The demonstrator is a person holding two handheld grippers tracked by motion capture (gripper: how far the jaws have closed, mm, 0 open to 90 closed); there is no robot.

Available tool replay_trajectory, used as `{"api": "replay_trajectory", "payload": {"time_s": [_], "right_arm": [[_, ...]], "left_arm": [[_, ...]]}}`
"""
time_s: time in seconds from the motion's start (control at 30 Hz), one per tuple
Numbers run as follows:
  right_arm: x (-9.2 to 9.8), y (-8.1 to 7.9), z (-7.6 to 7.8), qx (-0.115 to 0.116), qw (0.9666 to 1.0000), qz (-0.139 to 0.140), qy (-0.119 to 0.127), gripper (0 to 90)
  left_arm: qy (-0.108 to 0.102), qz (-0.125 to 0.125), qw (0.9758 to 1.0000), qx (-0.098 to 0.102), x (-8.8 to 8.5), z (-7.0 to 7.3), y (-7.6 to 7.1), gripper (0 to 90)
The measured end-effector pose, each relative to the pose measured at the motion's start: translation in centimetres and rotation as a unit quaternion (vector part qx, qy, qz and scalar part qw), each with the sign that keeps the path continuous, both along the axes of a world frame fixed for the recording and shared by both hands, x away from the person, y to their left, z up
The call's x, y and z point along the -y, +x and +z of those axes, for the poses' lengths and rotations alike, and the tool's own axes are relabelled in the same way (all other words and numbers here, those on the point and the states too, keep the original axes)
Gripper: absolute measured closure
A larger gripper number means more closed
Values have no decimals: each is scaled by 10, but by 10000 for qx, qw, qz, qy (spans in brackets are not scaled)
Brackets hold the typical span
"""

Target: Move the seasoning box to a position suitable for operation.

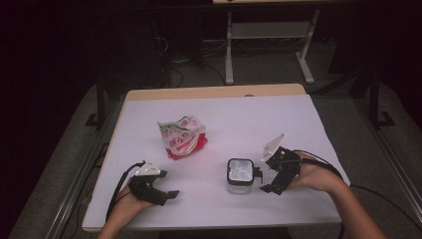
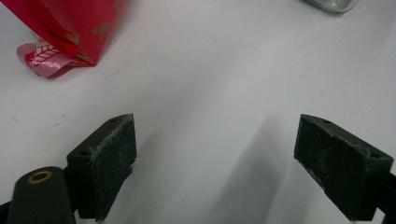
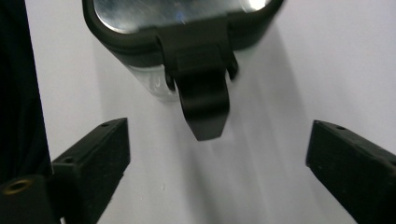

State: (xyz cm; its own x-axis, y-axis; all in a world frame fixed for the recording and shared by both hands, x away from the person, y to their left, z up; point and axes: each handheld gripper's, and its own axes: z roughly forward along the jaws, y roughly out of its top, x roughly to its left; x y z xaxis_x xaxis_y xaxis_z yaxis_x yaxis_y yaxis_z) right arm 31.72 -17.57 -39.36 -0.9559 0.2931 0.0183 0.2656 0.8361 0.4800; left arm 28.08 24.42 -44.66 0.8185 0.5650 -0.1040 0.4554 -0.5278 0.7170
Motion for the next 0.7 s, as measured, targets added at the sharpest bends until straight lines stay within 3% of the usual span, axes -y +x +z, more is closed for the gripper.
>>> {"api": "replay_trajectory", "payload": {"time_s": [0.1, 0.27, 0.4, 0.5, 0.6, 0.67, 0.7], "right_arm": [[11, -3, -3, 51, 9993, -253, 268, 177], [29, -13, -12, 0, 9948, -722, 715, 355], [39, -20, -19, 16, 9884, -990, 1151, 489], [44, -26, -20, 112, 9860, -1084, 1264, 604], [49, -31, -24, 211, 9811, -1207, 1496, 771], [52, -35, -27, 234, 9778, -1264, 1657, 891], [52, -37, -29, 240, 9753, -1284, 1783, 896]], "left_arm": [[29, 1, 10000, 9, 0, 0, 0, 127], [1, 40, 10000, -16, 0, 0, -1, 127], [-35, 74, 10000, -15, 0, 0, -2, 127], [-19, 66, 10000, 10, 0, 1, -2, 128], [14, 62, 10000, 42, -2, 1, -2, 131], [-82, 106, 9999, 59, -3, 2, -2, 133], [-130, 139, 9998, 48, -3, 2, -2, 134]]}}
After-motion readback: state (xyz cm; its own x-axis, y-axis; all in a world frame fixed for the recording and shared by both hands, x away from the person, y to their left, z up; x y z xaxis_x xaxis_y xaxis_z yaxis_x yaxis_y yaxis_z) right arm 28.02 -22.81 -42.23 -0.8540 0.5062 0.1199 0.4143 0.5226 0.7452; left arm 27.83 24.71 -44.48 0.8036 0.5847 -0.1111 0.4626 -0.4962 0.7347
